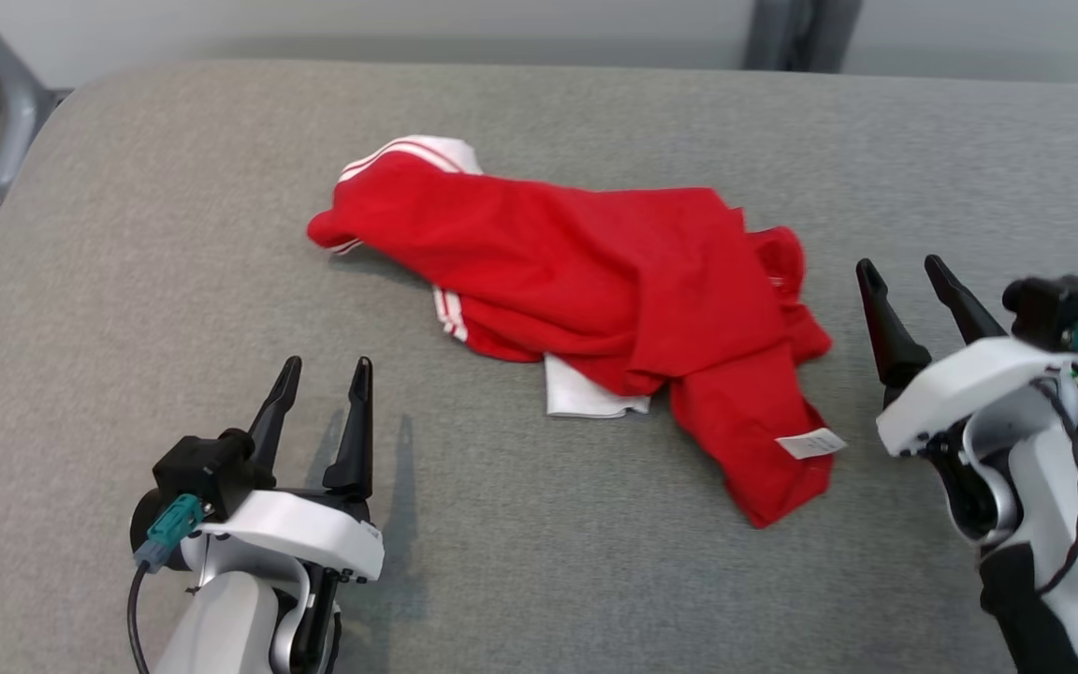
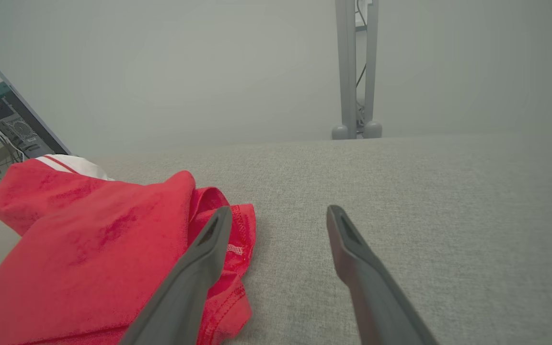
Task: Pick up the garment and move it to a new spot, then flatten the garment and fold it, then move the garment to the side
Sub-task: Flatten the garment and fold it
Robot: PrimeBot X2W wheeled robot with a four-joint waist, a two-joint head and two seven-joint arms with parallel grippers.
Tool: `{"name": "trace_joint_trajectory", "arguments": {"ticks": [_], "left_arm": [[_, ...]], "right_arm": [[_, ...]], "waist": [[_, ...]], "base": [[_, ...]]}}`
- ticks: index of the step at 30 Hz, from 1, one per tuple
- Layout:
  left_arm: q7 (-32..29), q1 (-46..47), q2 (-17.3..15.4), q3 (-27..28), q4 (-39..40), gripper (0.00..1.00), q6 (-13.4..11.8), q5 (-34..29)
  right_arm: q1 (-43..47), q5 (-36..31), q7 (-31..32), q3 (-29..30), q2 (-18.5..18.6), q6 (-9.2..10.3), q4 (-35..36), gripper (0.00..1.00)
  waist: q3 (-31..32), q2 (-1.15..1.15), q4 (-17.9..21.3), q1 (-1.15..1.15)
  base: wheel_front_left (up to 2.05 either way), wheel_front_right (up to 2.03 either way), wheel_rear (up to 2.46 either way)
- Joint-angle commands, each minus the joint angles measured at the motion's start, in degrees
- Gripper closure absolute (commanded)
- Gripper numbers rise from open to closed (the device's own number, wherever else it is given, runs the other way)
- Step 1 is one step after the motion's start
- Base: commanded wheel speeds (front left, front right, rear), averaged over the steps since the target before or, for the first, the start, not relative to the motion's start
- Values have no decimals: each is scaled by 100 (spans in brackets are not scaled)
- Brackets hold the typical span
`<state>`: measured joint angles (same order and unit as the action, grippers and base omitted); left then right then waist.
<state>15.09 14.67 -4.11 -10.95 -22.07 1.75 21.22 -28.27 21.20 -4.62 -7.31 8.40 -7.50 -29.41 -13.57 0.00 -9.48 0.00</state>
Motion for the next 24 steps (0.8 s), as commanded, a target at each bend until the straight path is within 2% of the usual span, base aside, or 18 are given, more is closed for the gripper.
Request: {"name": "trace_joint_trajectory", "arguments": {"ticks": [1, 6, 13, 14, 15, 16, 17, 24], "left_arm": [[10, 137, 21, -17, -35, 0, 48, -26], [10, 258, 57, -77, -132, 0, 103, -7], [10, 289, 100, -107, -178, 0, 108, 70], [10, 285, 102, -107, -189, 0, 110, 85], [10, 279, 104, -110, -199, 0, 110, 95], [10, 275, 104, -114, -211, 0, 111, 108], [10, 275, 107, -121, -221, 0, 112, 120], [11, 326, 108, -288, -218, 0, 61, 308]], "right_arm": [[-246, 259, 202, -163, 123, 3, -228, 0], [-695, 773, 534, -553, 513, 3, -724, 0], [-1013, 1271, 812, -926, 812, 3, -1100, 0], [-1044, 1361, 850, -993, 856, 3, -1127, 5], [-1074, 1441, 891, -1062, 907, 3, -1156, 30], [-1104, 1505, 926, -1122, 956, 3, -1165, 69], [-1132, 1548, 937, -1197, 1006, 3, -1172, 100], [-1431, 1442, 563, -1517, 1522, 3, -1276, 100]], "waist": [[-206, 0, -243, 0], [-364, 0, -523, 0], [-476, 0, -792, 0], [-486, 0, -826, 0], [-493, 0, -856, 0], [-500, 0, -882, 0], [-508, 0, -907, 0], [-572, 0, -1089, 0]], "base": [[0, 0, 0], [0, 0, 0], [0, 0, 0], [0, 0, 0], [0, 0, 0], [0, 0, 0], [0, 0, 0], [0, 0, 0]]}}
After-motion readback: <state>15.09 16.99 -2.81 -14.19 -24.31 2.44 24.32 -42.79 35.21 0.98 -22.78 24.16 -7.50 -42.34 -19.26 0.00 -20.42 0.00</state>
